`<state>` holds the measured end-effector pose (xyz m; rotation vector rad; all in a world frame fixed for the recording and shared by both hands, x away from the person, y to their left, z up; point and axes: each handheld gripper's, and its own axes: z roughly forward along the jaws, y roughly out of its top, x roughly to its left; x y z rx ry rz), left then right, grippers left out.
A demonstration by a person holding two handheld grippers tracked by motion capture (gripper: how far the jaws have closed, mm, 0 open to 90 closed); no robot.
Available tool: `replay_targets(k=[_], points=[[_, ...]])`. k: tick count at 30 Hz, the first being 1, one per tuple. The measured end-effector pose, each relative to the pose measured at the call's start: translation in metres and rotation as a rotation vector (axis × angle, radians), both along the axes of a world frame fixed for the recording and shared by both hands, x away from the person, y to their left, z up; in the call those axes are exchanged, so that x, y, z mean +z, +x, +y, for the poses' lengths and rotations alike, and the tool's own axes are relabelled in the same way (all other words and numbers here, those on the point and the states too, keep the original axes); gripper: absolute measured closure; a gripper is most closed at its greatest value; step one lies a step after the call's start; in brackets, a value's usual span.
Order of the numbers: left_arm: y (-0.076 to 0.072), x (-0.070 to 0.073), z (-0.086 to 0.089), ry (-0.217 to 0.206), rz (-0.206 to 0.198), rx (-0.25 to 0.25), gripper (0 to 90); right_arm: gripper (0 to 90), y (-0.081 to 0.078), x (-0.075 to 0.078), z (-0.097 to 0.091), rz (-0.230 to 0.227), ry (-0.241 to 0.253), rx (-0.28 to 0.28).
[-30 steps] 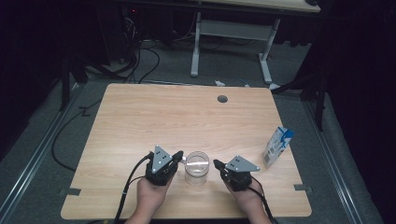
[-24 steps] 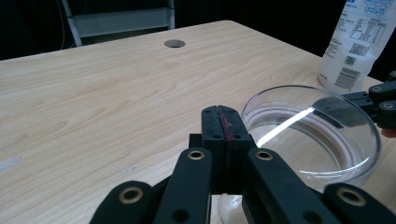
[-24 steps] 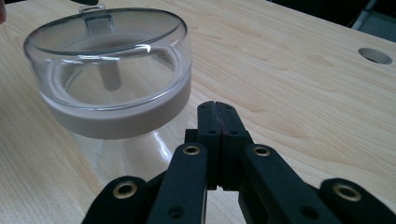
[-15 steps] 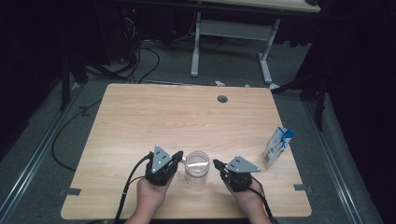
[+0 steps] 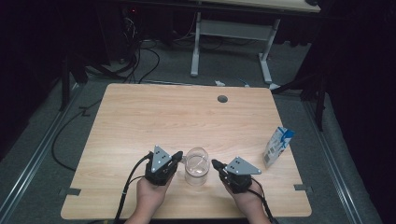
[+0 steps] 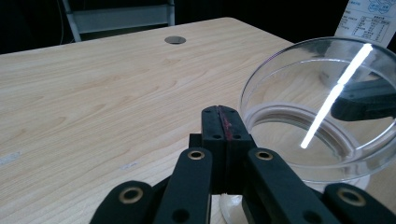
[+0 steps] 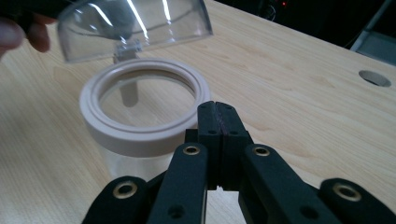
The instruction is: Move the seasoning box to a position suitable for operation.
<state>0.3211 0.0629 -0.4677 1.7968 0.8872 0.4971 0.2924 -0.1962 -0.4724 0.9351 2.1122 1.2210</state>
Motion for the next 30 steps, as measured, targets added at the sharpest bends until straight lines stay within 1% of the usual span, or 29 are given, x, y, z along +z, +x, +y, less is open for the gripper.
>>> replay_targets(k=[2, 4, 5, 9, 13, 14, 15, 16, 18, 19, 22, 23, 24, 25, 27, 28, 30], points=[[0.0, 0.0, 0.0, 0.0, 0.0, 0.0, 90.0, 89.8, -0.002, 0.002, 0.001, -0.009, 0.002, 0.007], [0.0, 0.0, 0.0, -0.003, 0.001, 0.0, 90.0, 89.7, -0.003, 0.004, 0.002, -0.009, 0.008, 0.01], [0.0, 0.0, 0.0, -0.002, 0.0, -0.002, 90.0, 89.8, -0.006, 0.007, 0.004, -0.015, 0.019, 0.026], [0.0, 0.001, 0.001, -0.005, -0.001, -0.005, 90.0, 89.7, -0.009, 0.009, 0.008, -0.03, 0.012, 0.039], [-0.002, 0.002, 0.003, -0.004, -0.001, -0.001, 90.0, 89.8, -0.011, 0.01, 0.011, -0.031, 0.011, 0.048], [-0.005, 0.003, 0.006, -0.017, -0.005, 0.001, 90.0, 89.8, -0.011, 0.01, 0.011, -0.031, 0.011, 0.048], [-0.005, 0.003, 0.006, -0.017, -0.005, 0.001, 90.0, 89.8, -0.011, 0.01, 0.011, -0.031, 0.011, 0.048], [-0.009, 0.003, 0.011, -0.026, -0.012, 0.004, 90.0, 89.8, -0.011, 0.01, 0.011, -0.028, 0.012, 0.049], [-0.011, 0.002, 0.013, -0.033, -0.01, 0.002, 90.0, 89.8, -0.011, 0.01, 0.011, -0.028, 0.013, 0.05], [-0.015, 0.0, 0.017, -0.052, -0.004, -0.005, 90.0, 89.8, -0.012, 0.01, 0.011, -0.028, 0.013, 0.049], [-0.021, -0.005, 0.021, -0.067, 0.004, -0.015, 90.0, 89.8, -0.013, 0.01, 0.013, -0.028, 0.013, 0.051], [-0.021, -0.005, 0.021, -0.067, 0.004, -0.015, 90.0, 89.8, -0.013, 0.01, 0.013, -0.028, 0.013, 0.051], [-0.024, -0.009, 0.02, -0.053, 0.01, -0.026, 90.0, 89.8, -0.014, 0.01, 0.014, -0.028, 0.01, 0.049], [-0.026, -0.011, 0.02, -0.049, 0.012, -0.031, 90.0, 89.8, -0.014, 0.01, 0.014, -0.029, 0.008, 0.051], [-0.028, -0.013, 0.019, -0.05, 0.018, -0.039, 90.0, 89.8, -0.015, 0.01, 0.015, -0.03, 0.01, 0.049], [-0.031, -0.017, 0.018, -0.056, 0.028, -0.049, 90.0, 89.8, -0.015, 0.01, 0.015, -0.03, 0.007, 0.047], [-0.034, -0.019, 0.016, -0.063, 0.034, -0.062, 90.0, 89.8, -0.015, 0.011, 0.015, -0.033, 0.011, 0.049]])
